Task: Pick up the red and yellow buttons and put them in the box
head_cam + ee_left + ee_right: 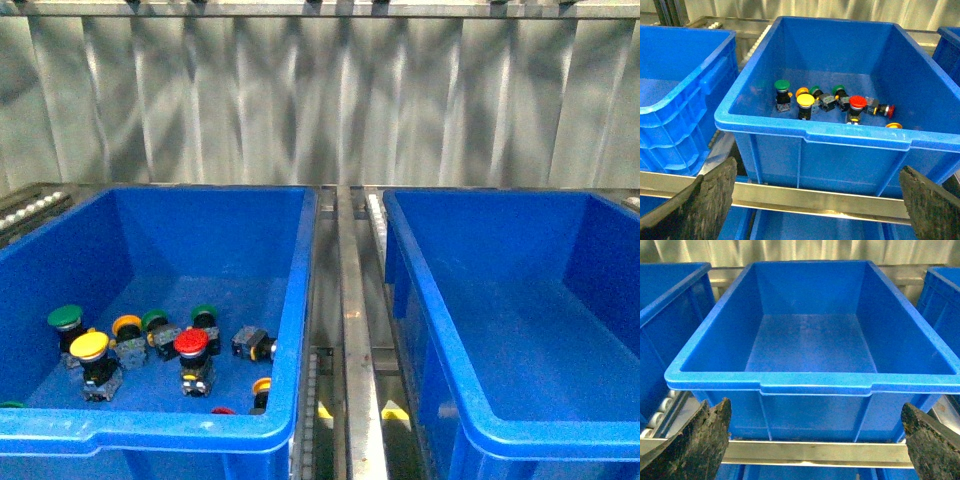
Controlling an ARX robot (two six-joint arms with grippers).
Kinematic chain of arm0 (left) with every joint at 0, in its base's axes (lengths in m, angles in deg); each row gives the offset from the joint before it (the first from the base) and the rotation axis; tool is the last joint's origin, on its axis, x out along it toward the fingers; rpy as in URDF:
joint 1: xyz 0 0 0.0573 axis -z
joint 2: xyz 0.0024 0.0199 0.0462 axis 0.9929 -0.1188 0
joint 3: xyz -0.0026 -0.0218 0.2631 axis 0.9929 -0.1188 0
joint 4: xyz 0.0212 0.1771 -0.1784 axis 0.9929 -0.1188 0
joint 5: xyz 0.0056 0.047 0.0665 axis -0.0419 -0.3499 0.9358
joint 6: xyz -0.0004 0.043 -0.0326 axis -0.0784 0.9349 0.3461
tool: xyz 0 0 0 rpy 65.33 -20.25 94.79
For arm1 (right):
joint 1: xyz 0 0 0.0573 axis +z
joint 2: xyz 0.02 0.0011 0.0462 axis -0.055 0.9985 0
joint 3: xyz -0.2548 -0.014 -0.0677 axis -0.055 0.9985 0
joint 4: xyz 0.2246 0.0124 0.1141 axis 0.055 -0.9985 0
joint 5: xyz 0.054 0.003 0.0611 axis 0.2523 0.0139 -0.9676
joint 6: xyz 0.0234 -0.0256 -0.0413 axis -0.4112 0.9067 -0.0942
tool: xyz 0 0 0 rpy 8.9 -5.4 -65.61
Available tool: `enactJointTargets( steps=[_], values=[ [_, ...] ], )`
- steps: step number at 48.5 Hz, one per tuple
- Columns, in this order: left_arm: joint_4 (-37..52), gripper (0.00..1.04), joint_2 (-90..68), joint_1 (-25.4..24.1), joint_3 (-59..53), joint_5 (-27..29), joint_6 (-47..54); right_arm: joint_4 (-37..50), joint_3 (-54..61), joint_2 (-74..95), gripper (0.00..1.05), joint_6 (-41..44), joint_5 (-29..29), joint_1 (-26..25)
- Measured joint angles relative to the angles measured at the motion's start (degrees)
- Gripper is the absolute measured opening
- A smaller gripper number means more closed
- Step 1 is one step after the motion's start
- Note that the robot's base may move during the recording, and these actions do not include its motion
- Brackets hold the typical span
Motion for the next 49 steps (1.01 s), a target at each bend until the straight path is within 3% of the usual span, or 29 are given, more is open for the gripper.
enactJointTargets(
  steps=[49],
  values=[
    [0.00,0.97,0.00,0.00,0.00,0.00,0.00,0.00,0.00,0.00,0.98,0.00,0.00,0.00]
  ],
)
